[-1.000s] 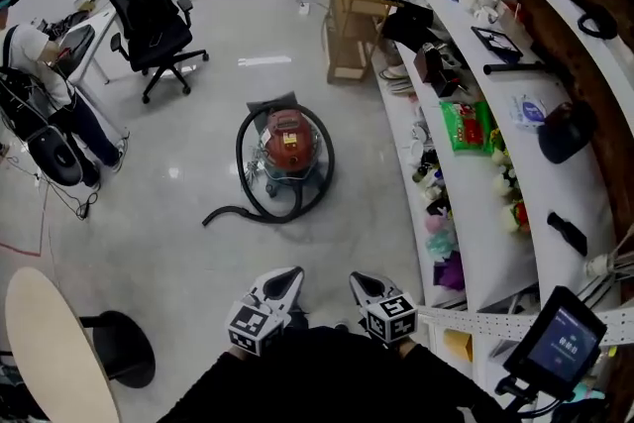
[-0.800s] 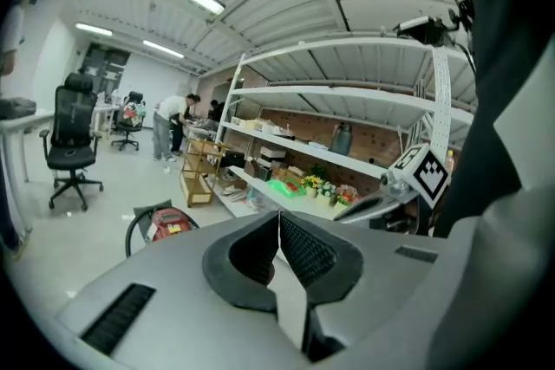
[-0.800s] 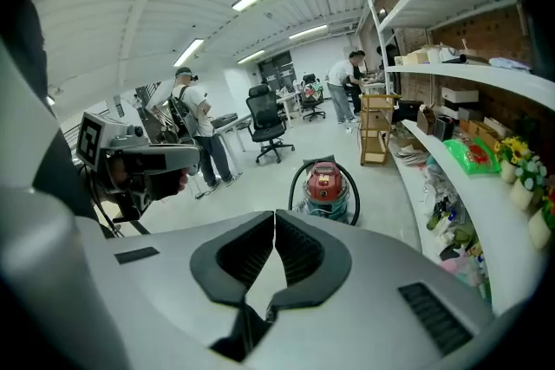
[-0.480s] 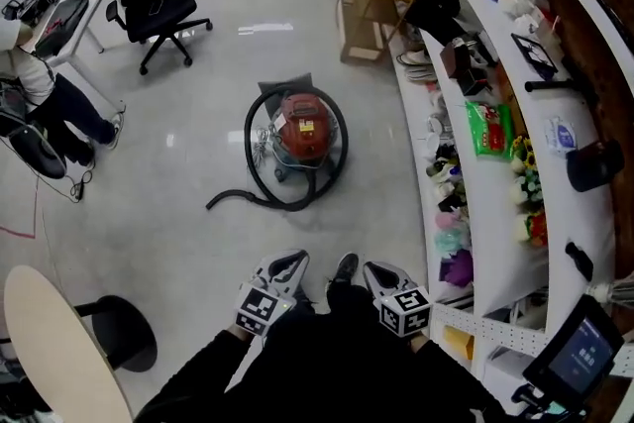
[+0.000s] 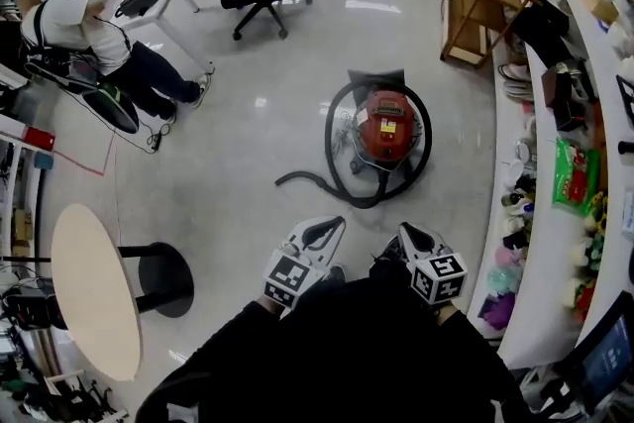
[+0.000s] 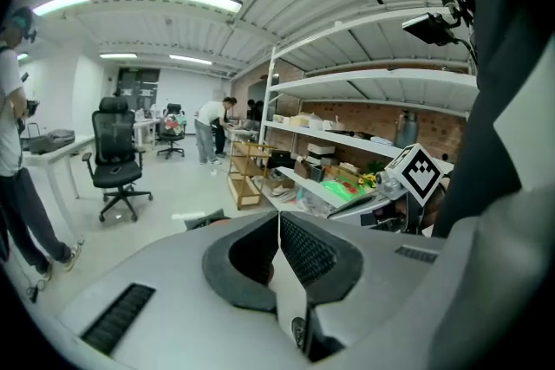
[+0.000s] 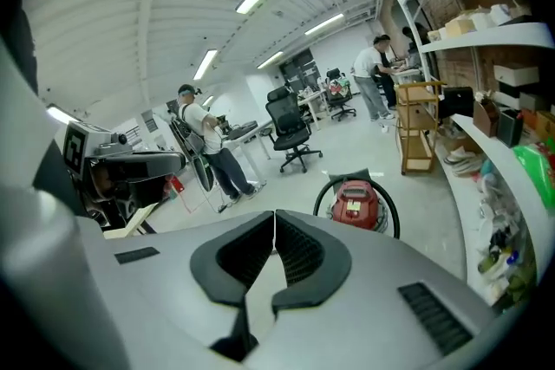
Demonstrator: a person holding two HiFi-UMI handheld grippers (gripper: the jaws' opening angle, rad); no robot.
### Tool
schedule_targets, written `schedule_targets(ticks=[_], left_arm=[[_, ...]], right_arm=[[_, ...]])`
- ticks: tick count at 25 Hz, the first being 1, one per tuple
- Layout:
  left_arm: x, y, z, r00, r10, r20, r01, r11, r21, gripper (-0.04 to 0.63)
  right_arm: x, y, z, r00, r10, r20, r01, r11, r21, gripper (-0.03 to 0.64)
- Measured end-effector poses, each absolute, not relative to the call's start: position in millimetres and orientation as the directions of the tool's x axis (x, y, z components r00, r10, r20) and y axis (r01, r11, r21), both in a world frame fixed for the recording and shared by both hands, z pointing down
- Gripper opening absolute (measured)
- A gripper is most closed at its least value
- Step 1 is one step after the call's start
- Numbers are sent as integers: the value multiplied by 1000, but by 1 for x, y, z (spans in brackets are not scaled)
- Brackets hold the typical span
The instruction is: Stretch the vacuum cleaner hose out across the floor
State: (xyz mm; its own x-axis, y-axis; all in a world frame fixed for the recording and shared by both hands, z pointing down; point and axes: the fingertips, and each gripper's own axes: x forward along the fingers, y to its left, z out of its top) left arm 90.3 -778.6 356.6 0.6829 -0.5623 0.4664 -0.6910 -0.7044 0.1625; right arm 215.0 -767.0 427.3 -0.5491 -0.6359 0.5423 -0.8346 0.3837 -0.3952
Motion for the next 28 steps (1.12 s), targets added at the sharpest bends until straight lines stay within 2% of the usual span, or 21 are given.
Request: schedule_targets(ticks=[7,13,24,28], left_arm=[[119,-841,345,570,-658,493,-773,-632,50,23],[113,-869,370,533,-635,560,-788,-613,54,23],[58,-990,429,619,-549,562,-708,-699,96,23],[36,-1048,474,639,-519,568,-674,-734,87,23]], right_arm=[[252,-846,438,-611,-599,517,-792,452,-411,15],[269,-888,464,-611,-575,545,-792,428,-437,15],[270,-966,492,-416,-648,638,-908,256,-332,15],[276,-998,509,-329,-709,624,-944,220,-248,15]])
